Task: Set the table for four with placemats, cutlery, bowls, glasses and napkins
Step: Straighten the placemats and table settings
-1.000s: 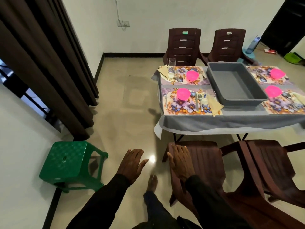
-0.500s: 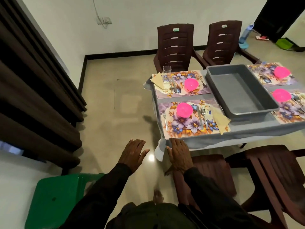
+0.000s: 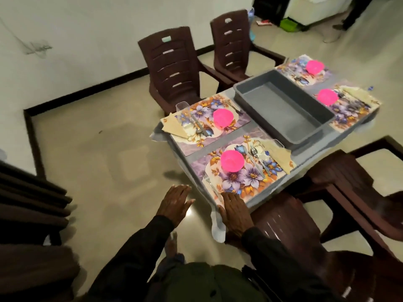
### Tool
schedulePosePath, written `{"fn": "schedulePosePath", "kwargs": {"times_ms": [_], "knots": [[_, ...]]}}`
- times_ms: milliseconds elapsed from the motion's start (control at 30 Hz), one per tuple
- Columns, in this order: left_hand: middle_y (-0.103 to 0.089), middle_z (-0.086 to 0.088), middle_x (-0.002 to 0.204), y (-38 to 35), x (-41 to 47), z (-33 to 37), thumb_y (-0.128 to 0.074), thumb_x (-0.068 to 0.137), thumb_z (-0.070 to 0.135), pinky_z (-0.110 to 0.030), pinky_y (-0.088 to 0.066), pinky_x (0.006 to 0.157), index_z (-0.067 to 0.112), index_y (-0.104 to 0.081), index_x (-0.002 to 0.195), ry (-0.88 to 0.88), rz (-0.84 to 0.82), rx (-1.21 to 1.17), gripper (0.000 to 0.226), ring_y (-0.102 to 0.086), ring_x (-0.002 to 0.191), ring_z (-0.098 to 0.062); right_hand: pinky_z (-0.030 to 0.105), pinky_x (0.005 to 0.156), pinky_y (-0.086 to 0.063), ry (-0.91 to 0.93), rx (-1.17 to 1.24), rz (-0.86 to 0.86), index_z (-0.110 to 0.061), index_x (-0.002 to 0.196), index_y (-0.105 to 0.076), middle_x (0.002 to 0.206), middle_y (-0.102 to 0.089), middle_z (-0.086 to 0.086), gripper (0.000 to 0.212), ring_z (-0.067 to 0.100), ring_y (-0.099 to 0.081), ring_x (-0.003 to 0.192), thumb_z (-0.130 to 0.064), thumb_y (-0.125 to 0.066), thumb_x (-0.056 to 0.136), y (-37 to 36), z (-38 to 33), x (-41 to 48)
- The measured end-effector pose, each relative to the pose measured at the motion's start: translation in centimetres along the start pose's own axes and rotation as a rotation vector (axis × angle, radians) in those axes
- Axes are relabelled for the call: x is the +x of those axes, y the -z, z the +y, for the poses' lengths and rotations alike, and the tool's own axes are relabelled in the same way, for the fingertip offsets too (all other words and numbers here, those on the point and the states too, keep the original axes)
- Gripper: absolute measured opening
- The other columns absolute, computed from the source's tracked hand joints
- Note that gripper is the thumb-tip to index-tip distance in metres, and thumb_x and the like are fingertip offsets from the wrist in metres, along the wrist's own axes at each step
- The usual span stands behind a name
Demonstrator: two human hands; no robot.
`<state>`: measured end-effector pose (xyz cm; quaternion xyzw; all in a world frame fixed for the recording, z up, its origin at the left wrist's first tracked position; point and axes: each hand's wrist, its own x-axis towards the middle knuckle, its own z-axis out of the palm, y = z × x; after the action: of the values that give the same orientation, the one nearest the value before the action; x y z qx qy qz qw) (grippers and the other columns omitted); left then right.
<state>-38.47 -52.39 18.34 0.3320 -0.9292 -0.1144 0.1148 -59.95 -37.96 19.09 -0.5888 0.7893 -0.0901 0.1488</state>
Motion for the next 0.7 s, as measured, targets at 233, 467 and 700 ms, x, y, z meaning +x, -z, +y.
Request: {"fn": "schedulePosePath", "kwargs": {"times_ms": [233, 467, 700], "knots": [[-0.07, -0.013, 0.122, 1.1, 7.8, -6.4, -0.069, 0.091, 0.031, -0.047, -0.05, 0.105, 0.006, -0.069, 0.121, -0.316, -0.089, -0.041, 0.039, -0.066, 0.113, -0.029, 0.051, 0.106, -0.047, -0.301, 0.023, -0.025, 0.001, 0.14, -0.052, 0.139, -0.057, 0.024, 0.065, 0.042, -0.055, 0.128, -0.037, -0.069, 0.09, -2.4, -2.5, 2.5], [-0.067, -0.01, 0.126, -0.3, 14.1, -8.9, -0.092, 0.069, 0.014, -0.049, -0.05, 0.105, 0.012, -0.068, 0.119, -0.435, -0.365, -0.059, 0.056, -0.064, 0.113, -0.032, 0.054, 0.098, -0.054, -0.485, 0.038, -0.114, 0.007, 0.13, -0.061, 0.131, -0.062, 0.028, 0.089, 0.045, -0.061, 0.122, -0.041, -0.095, 0.063, -4.1, -3.9, 4.5], [-0.062, -0.017, 0.137, -2.5, 18.6, -7.6, -0.09, 0.072, 0.012, -0.051, -0.042, 0.11, 0.006, -0.063, 0.132, -0.513, -0.497, -0.041, 0.066, -0.059, 0.126, -0.038, 0.054, 0.123, -0.023, -0.607, 0.019, -0.137, 0.001, 0.158, -0.022, 0.164, -0.015, 0.028, 0.107, 0.045, -0.012, 0.153, -0.05, -0.078, 0.082, -6.1, -2.0, 6.3]]}}
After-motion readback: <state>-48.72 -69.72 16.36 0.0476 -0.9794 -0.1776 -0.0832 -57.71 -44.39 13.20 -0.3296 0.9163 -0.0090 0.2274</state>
